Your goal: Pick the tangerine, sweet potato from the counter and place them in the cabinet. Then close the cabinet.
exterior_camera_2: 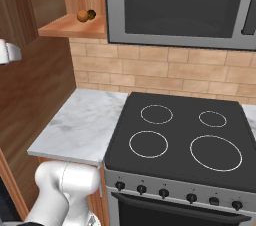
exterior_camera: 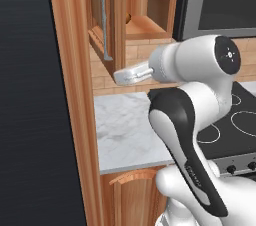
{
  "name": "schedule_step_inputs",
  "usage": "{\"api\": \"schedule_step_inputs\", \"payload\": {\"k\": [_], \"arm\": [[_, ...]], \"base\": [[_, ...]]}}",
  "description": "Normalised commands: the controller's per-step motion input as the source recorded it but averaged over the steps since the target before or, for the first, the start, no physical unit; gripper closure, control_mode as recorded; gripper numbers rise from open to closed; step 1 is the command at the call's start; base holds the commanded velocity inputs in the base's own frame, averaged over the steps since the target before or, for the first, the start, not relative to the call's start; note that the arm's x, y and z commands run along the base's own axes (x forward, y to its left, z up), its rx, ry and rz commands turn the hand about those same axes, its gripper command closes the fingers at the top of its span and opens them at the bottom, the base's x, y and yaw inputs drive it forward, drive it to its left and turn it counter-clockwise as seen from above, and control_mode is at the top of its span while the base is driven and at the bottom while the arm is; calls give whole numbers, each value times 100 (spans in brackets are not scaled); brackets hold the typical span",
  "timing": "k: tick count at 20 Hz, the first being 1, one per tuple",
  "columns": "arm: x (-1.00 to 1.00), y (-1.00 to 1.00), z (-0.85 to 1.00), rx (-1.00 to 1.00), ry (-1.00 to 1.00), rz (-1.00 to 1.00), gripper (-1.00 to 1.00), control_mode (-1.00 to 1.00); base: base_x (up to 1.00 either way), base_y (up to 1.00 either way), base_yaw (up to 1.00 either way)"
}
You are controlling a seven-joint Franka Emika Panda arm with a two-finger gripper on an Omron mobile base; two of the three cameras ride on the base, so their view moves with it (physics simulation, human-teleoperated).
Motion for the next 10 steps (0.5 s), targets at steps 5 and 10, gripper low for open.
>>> {"api": "schedule_step_inputs", "payload": {"k": [5, 10], "arm": [[9, 23, 0, -2, -2, 2, -100, -100], [7, 45, -1, -5, -4, 1, -100, -100]], "base": [[0, 0, 0], [0, 0, 0]]}}
